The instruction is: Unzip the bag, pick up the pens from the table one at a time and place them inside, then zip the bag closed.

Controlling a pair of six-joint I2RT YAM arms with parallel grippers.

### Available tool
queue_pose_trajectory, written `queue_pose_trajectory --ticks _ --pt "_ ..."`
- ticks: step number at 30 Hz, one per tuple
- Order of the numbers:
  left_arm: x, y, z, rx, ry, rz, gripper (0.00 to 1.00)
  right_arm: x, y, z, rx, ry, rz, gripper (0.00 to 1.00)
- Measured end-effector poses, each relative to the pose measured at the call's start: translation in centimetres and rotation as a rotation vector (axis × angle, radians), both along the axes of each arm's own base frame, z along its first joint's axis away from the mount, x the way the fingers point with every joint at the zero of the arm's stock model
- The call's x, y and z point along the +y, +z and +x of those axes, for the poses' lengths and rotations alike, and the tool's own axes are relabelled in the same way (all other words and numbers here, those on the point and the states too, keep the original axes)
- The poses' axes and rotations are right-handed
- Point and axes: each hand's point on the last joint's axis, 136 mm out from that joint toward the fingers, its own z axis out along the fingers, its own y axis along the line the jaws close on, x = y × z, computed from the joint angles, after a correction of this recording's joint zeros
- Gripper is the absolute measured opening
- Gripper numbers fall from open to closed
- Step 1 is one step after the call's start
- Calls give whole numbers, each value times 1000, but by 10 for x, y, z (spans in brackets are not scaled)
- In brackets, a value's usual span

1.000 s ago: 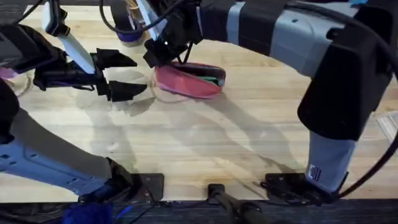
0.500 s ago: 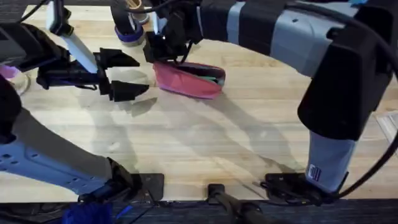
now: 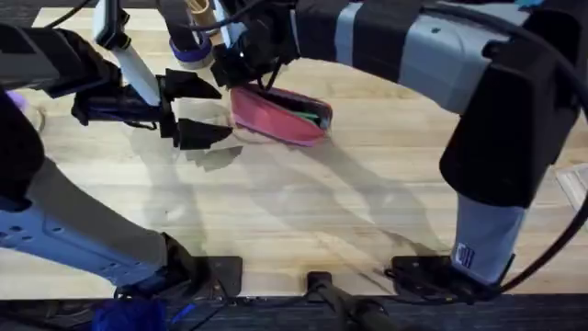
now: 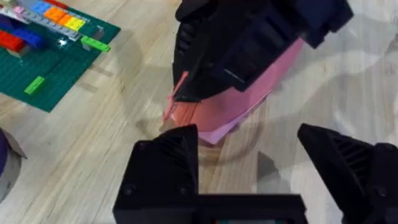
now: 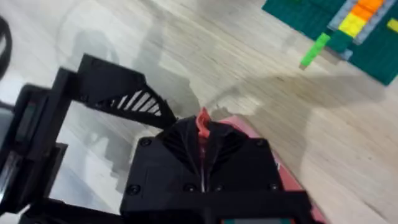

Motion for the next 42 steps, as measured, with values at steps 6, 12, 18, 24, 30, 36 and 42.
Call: queue_pose_trajectory --ticks 6,12,18,24,30,36,42 --pt "0 1 1 10 8 -11 992 2 0 -2 -37 53 -29 33" --pt "-2 4 4 -4 11 -25 993 2 0 -2 -47 65 -36 33" --pt "-16 1 10 -25 -27 -19 993 2 0 -2 -49 69 -37 33" --pt "-25 -12 19 1 -23 -90 993 0 0 0 -57 59 -46 33" --pt "-26 -17 29 -29 -9 -142 993 -2 0 4 -71 48 -53 33" --pt "-25 -18 33 -52 -9 -134 993 -3 1 5 -73 46 -54 33" --pt "-23 -21 35 -64 -9 -121 992 -1 2 4 -73 50 -50 33"
